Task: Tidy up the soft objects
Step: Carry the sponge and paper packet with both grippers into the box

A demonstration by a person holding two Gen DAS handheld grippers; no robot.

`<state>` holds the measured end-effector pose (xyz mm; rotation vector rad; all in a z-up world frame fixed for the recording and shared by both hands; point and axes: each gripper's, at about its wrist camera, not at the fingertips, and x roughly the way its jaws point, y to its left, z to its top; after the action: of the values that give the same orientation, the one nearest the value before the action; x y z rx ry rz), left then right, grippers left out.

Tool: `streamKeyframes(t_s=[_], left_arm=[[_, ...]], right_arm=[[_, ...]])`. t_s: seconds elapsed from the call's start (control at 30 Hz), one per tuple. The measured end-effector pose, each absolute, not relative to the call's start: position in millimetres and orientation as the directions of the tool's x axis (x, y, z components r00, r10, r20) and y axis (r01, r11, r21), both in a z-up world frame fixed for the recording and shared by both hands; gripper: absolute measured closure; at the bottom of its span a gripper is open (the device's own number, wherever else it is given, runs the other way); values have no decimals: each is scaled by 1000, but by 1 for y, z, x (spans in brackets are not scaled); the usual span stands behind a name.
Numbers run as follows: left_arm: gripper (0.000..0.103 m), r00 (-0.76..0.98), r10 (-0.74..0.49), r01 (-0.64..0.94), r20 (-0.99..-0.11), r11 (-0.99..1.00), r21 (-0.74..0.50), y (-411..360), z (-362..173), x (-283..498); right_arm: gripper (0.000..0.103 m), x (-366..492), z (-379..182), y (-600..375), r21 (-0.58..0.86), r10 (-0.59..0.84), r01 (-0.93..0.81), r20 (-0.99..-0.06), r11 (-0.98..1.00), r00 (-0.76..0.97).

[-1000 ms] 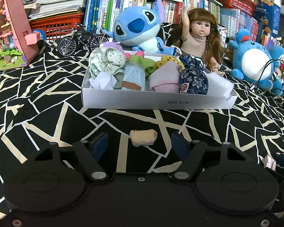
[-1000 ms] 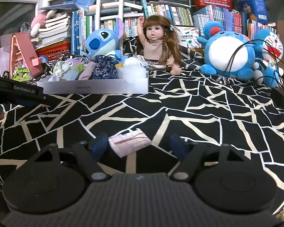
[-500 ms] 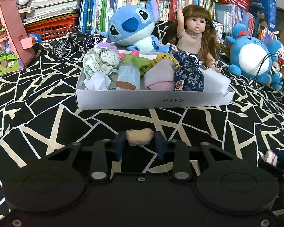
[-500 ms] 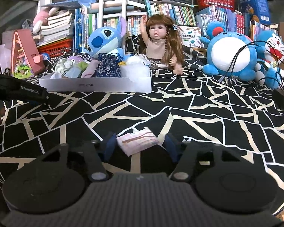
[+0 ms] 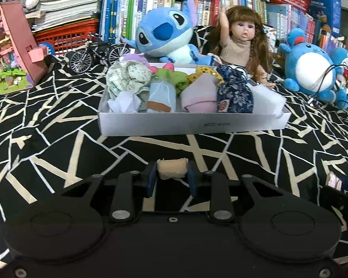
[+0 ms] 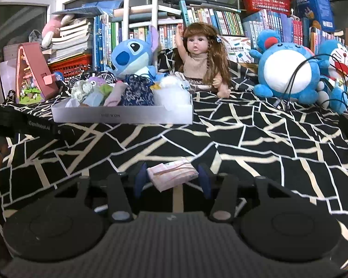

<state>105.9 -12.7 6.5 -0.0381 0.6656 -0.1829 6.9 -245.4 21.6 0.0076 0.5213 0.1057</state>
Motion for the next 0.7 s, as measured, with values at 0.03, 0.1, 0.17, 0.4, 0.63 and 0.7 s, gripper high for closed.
streamKeyframes(t_s=[0.03, 0.1, 0.17, 0.4, 0.63, 0.7], left_arm=[[77, 772, -171, 149, -613, 985, -87, -12, 7, 106], [77, 774, -165, 140, -612, 986, -89, -10, 9, 108], [77, 776, -165, 135, -609, 986, -94, -7, 12, 108], [77, 794, -168, 130, -584, 986, -106, 0, 29, 114], [77, 809, -185, 145, -558, 983, -116, 2, 48, 129], [77, 813, -187, 145, -551, 982, -119, 3, 53, 134]], right_arm=[[50, 9, 23, -245, 37, 106, -102, -494, 994, 863], [50, 13, 26, -242, 44, 117, -109, -491, 993, 863], [50, 19, 30, -239, 51, 123, -113, -491, 992, 863], [50, 46, 41, -228, 92, 130, -96, -515, 991, 847], [50, 81, 58, -229, 193, 190, -101, -526, 976, 829], [50, 90, 63, -227, 204, 203, -110, -521, 973, 829]])
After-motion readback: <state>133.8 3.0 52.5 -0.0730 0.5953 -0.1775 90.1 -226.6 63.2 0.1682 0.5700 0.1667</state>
